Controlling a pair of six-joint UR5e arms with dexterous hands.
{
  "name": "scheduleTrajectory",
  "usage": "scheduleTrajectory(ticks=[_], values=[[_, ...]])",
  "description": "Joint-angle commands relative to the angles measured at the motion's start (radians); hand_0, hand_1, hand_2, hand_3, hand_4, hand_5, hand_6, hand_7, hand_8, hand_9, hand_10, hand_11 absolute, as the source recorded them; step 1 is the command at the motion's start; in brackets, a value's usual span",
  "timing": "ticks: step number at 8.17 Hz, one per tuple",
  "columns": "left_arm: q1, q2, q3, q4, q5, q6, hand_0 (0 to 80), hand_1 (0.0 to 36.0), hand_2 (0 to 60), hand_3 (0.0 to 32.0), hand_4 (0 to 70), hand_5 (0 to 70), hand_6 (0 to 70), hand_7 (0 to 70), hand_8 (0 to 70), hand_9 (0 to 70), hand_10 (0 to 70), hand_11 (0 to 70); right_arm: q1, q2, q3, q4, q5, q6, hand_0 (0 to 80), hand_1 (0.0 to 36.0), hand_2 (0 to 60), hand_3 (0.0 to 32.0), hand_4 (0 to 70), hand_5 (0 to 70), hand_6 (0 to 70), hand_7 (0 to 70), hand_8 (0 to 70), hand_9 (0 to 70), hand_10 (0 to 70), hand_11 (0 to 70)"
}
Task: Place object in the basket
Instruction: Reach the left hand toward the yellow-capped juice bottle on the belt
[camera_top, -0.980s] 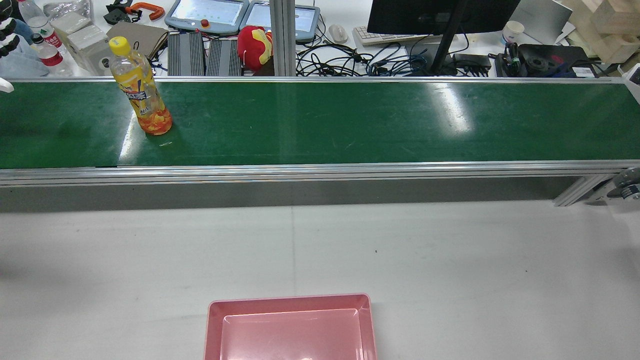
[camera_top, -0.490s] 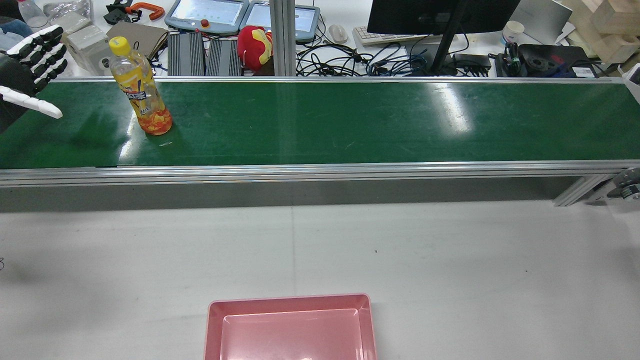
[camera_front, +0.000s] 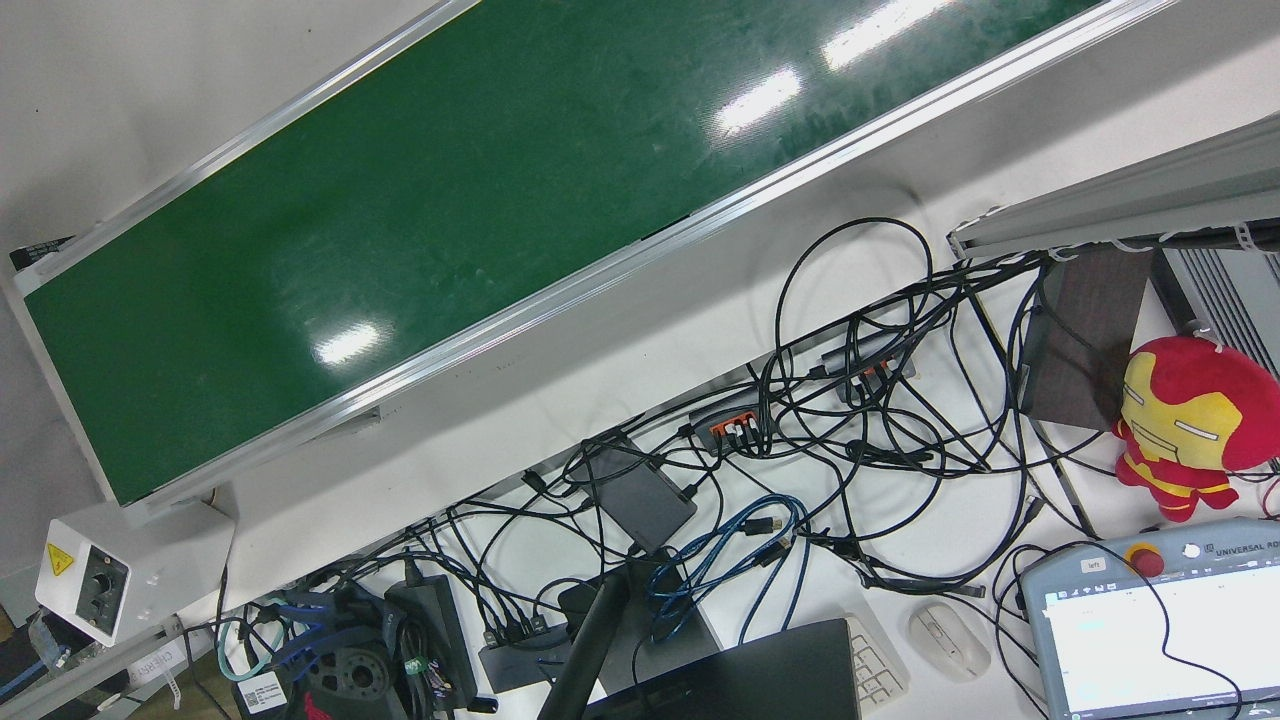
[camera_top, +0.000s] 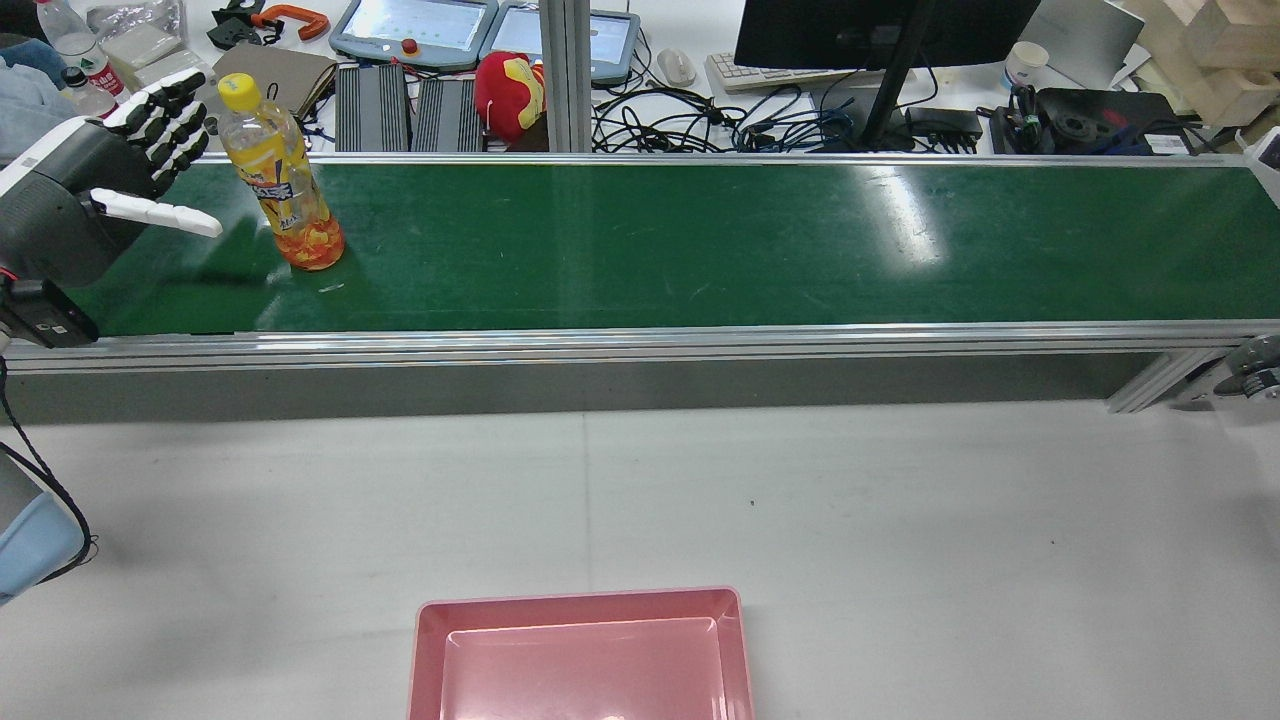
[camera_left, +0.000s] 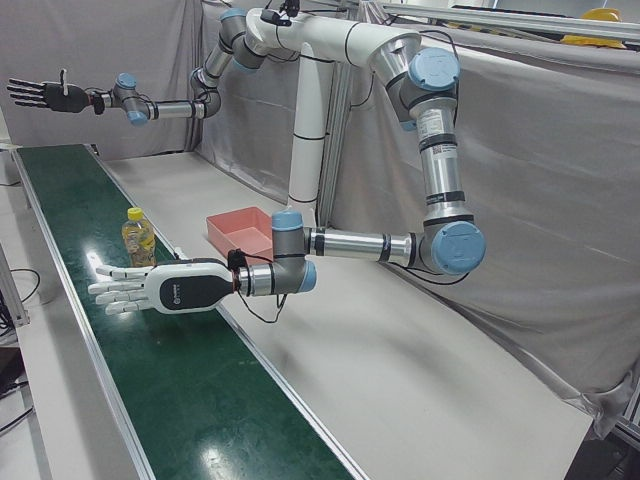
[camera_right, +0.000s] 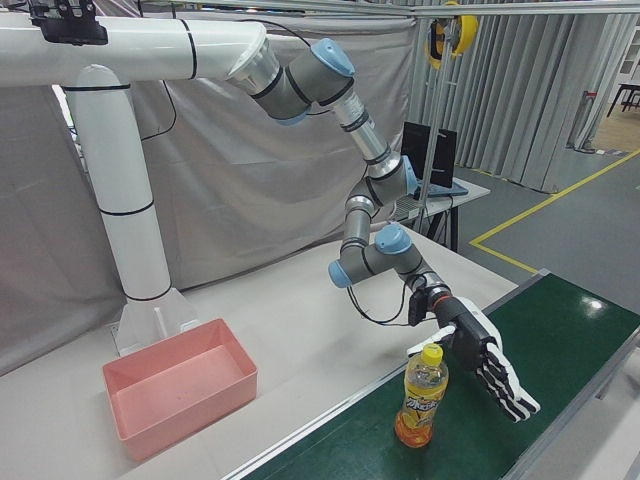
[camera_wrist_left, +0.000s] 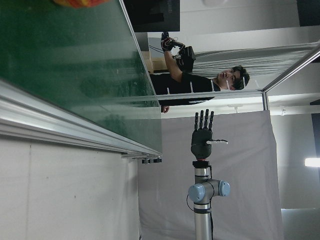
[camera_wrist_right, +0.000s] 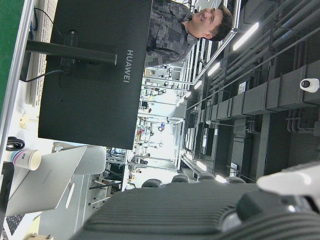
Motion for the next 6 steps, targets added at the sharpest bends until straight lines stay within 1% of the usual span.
scheduleTrajectory(ticks=[1, 2, 3, 4, 5, 6], values=[[0.053, -0.107, 0.008, 0.097, -0.025, 0.041, 76.4, 24.4, 0.0, 1.8, 4.1, 15.5, 0.0, 0.0, 2.6, 2.2, 1.0, 4.8, 0.0, 0.0, 0.0, 0.001, 0.0, 0.0, 0.0, 0.0, 0.0, 0.0, 0.0, 0.0, 0.0, 0.0, 0.0, 0.0, 0.0, 0.0], [0.063, -0.132, 0.011, 0.112, -0.025, 0.041, 80.0, 21.1, 0.0, 1.0, 4.6, 15.9, 0.0, 0.0, 2.4, 2.0, 0.5, 3.8, 0.0, 0.0, 0.0, 0.0, 0.0, 0.0, 0.0, 0.0, 0.0, 0.0, 0.0, 0.0, 0.0, 0.0, 0.0, 0.0, 0.0, 0.0], [0.071, -0.152, 0.013, 0.123, -0.027, 0.041, 79.7, 20.4, 0.0, 1.0, 4.4, 16.1, 0.0, 0.0, 2.1, 1.5, 0.1, 3.1, 0.0, 0.0, 0.0, 0.0, 0.0, 0.0, 0.0, 0.0, 0.0, 0.0, 0.0, 0.0, 0.0, 0.0, 0.0, 0.0, 0.0, 0.0], [0.086, -0.157, 0.013, 0.123, -0.028, 0.041, 79.5, 19.6, 0.0, 0.0, 5.0, 16.9, 0.0, 0.0, 2.3, 2.0, 0.2, 3.4, 0.0, 0.0, 0.0, 0.0, 0.0, 0.0, 0.0, 0.0, 0.0, 0.0, 0.0, 0.0, 0.0, 0.0, 0.0, 0.0, 0.0, 0.0], [0.085, -0.163, 0.013, 0.124, -0.028, 0.04, 75.9, 21.1, 0.0, 0.0, 5.2, 18.1, 0.0, 0.0, 2.7, 2.5, 0.7, 3.9, 0.0, 0.0, 0.0, 0.0, 0.0, 0.0, 0.0, 0.0, 0.0, 0.0, 0.0, 0.0, 0.0, 0.0, 0.0, 0.0, 0.0, 0.0], [0.085, -0.173, 0.011, 0.13, -0.03, 0.038, 70.6, 23.0, 0.2, 0.0, 6.5, 20.9, 0.0, 0.0, 4.5, 5.1, 2.3, 6.3, 0.0, 0.0, 0.0, 0.0, 0.0, 0.0, 0.0, 0.0, 0.0, 0.0, 0.0, 0.0, 0.0, 0.0, 0.0, 0.0, 0.0, 0.0]])
